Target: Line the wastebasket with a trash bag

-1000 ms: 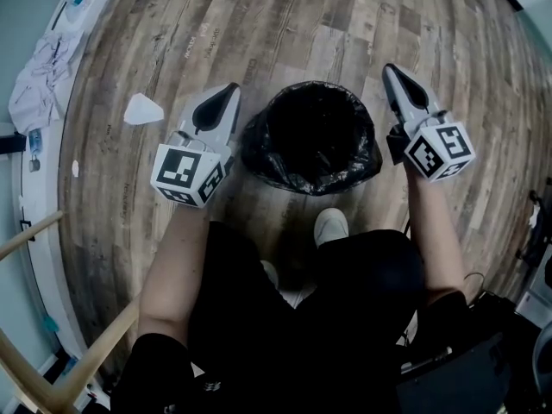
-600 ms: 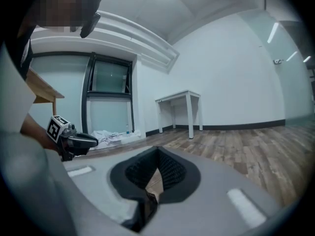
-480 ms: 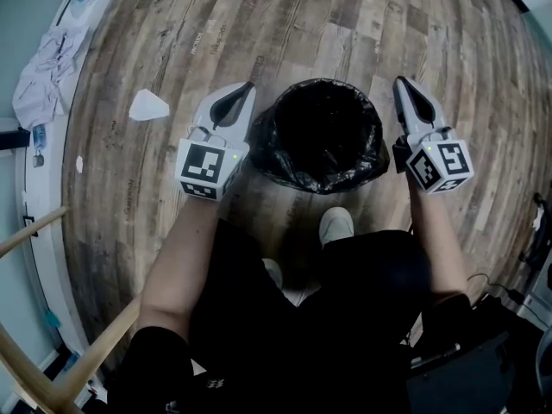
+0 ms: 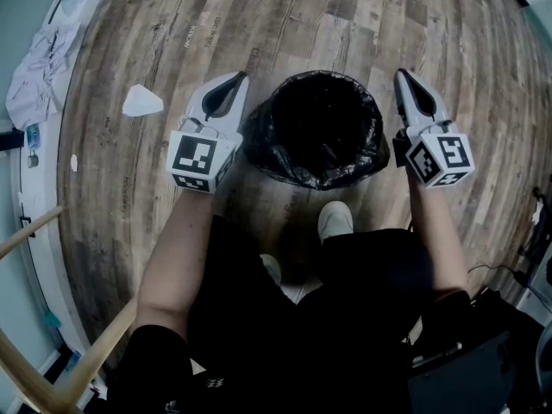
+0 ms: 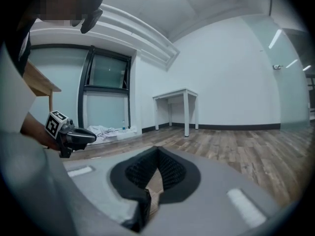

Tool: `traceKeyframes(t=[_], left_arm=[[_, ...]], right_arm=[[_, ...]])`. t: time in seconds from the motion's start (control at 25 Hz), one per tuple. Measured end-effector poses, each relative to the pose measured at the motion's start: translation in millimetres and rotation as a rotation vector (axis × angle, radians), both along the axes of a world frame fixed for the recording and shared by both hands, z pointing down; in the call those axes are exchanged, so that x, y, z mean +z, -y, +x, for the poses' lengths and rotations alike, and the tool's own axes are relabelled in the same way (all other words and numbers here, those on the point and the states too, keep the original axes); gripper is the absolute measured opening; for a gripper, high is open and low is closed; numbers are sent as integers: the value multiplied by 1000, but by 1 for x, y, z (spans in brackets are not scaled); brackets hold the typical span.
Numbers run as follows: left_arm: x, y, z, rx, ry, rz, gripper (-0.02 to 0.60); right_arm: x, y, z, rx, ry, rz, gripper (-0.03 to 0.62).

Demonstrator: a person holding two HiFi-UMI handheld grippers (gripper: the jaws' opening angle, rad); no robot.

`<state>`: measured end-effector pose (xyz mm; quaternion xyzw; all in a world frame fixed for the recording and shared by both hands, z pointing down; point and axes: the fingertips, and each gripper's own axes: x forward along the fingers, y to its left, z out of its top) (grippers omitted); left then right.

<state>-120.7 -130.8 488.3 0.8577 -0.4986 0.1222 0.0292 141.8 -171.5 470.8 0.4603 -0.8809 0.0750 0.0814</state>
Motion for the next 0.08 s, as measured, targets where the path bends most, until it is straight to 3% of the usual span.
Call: traceKeyframes(t=[0.08], left_arm=[[3,1,-3,-4,0,-9,8]], right_arm=[[0,0,-2,-7,2,-1,2]])
